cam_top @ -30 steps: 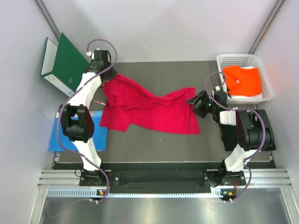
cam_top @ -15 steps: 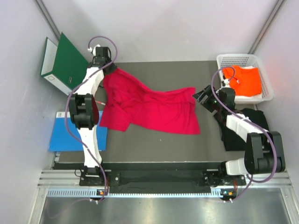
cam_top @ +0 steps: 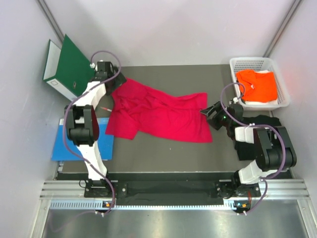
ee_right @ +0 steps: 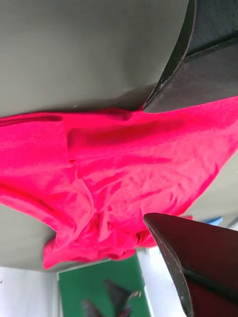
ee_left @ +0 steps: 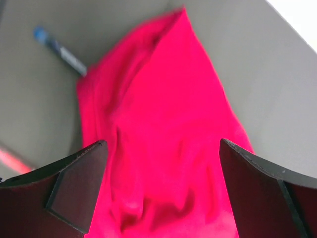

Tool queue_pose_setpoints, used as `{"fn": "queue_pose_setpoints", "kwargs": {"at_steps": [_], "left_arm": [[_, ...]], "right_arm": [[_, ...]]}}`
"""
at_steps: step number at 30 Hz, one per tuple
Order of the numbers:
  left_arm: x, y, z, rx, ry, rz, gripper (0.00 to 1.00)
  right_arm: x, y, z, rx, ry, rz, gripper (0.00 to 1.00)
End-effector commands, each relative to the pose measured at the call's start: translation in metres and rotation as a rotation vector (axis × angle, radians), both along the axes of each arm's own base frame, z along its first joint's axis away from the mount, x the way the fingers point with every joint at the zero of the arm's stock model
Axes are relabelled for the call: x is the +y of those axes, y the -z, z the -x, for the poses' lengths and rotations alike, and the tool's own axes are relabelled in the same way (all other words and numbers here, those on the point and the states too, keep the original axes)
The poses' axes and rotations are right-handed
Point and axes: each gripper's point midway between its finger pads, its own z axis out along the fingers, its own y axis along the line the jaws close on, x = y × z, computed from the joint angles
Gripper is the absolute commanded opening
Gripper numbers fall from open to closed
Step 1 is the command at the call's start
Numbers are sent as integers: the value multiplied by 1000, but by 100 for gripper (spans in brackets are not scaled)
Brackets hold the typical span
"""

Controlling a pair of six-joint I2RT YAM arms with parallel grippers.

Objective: Fold and stack the t-shirts

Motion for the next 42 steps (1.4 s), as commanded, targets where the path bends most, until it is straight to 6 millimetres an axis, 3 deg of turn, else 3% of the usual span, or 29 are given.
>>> {"fn": "queue_pose_setpoints", "kwargs": {"at_steps": [1, 5, 10, 17, 23, 36, 42], "left_arm": [[-18, -62, 21, -183, 66, 66, 98], [-21, -53, 41, -166, 96, 60, 98], [-21, -39, 50, -127, 113, 48, 98], [-24, -21, 56, -86, 130, 57, 98], [-22, -21, 60, -86, 130, 40, 98], [-22, -12, 65, -71, 133, 37, 98], [-24, -1, 68, -26, 147, 42, 98]], "right_arm": [[6, -30, -22, -116, 49, -113, 80], [8, -33, -28, -124, 64, -167, 78], [14, -46, -35, -150, 57, -189, 75], [16, -21, -43, -81, 86, -209, 75], [16, -5, -48, -53, 120, -224, 74], [11, -18, -80, -112, 149, -170, 73], [9, -10, -89, -92, 157, -146, 73]]}}
